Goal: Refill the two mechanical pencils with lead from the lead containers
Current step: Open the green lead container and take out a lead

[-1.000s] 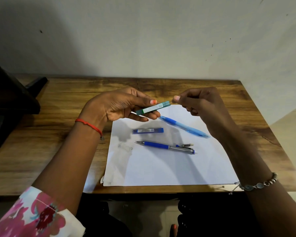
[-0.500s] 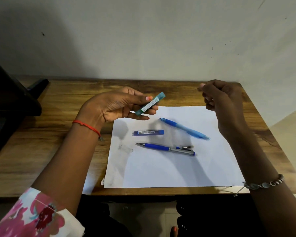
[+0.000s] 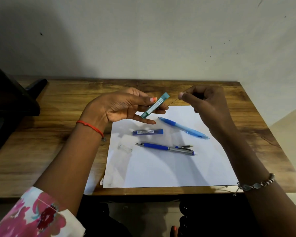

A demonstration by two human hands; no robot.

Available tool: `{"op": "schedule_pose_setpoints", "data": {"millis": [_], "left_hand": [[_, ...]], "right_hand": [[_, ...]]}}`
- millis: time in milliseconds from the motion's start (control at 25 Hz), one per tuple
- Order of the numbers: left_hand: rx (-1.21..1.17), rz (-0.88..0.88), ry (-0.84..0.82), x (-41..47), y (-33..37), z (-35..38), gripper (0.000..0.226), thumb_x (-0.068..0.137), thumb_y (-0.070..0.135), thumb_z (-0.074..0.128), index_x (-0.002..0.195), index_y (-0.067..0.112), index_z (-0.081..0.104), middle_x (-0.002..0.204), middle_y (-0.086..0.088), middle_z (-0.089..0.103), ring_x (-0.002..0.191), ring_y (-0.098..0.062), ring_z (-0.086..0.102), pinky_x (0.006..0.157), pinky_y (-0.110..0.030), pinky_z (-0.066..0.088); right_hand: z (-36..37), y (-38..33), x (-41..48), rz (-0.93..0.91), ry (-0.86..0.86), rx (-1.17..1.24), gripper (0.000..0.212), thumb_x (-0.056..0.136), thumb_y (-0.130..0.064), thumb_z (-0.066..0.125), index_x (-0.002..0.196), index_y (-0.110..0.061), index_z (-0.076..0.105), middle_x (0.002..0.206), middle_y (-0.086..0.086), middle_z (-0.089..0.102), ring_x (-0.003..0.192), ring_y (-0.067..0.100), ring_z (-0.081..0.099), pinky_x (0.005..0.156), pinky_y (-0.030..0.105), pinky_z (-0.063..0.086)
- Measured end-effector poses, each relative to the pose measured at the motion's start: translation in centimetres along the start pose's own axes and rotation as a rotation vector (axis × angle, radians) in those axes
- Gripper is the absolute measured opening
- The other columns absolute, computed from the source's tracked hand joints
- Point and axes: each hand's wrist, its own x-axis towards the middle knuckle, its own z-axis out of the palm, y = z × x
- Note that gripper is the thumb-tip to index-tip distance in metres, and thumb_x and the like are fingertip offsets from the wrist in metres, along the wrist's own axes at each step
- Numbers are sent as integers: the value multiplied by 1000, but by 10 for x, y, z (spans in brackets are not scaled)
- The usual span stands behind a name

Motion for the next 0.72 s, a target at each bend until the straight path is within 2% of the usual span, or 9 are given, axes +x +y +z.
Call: {"op": "schedule_pose_setpoints", "data": {"millis": [160,280,400,480,600,640,720], "left_hand": [[48,-1,30,3,-1,2,26,91,7,46,115,-2,53,105,-11,65,87,-17,69,66,-28,57],[73,-19,48,7,-3,0,30,92,7,46,119,-5,51,117,-18,61,98,-24,66,69,-31,58],[61,-35,15,8,-3,-3,25,86,11,53,106,-1,63,111,-15,67,101,-25,66,74,-37,59],[29,-45,-42,8,-1,-4,22,76,16,58,85,5,74,96,-7,74,95,-20,69,77,-41,58],[28,-41,-49,8,-1,-8,21,71,19,59,76,8,76,90,-4,75,90,-18,71,77,-41,58],[40,-42,-48,8,-2,-8,20,70,19,59,76,9,76,90,-3,75,90,-17,71,77,-40,58],[66,-44,-54,9,-2,-8,20,69,20,60,75,11,77,90,-2,75,88,-15,71,80,-39,57]], "right_hand": [[1,-1,0,13,-4,-6,13,80,-17,68,71,-9,69,61,4,57,48,1,41,45,12,32],[4,-2,-1,17,-12,-14,14,81,-18,68,72,-7,69,59,3,56,47,1,41,45,11,32],[3,-4,-1,54,-41,25,13,82,-17,67,71,-10,69,52,-5,52,46,2,39,45,13,31],[1,-2,2,162,-90,228,15,86,-8,58,74,-9,67,55,-5,47,50,8,36,45,17,30],[-4,3,8,342,-130,556,30,85,15,33,80,0,59,74,10,52,59,16,47,47,20,40],[-7,4,9,356,-135,620,34,85,18,28,83,1,57,80,13,56,62,17,55,50,19,46],[-11,6,11,318,-136,731,31,90,17,27,91,2,54,89,15,62,72,18,68,67,18,55]]}}
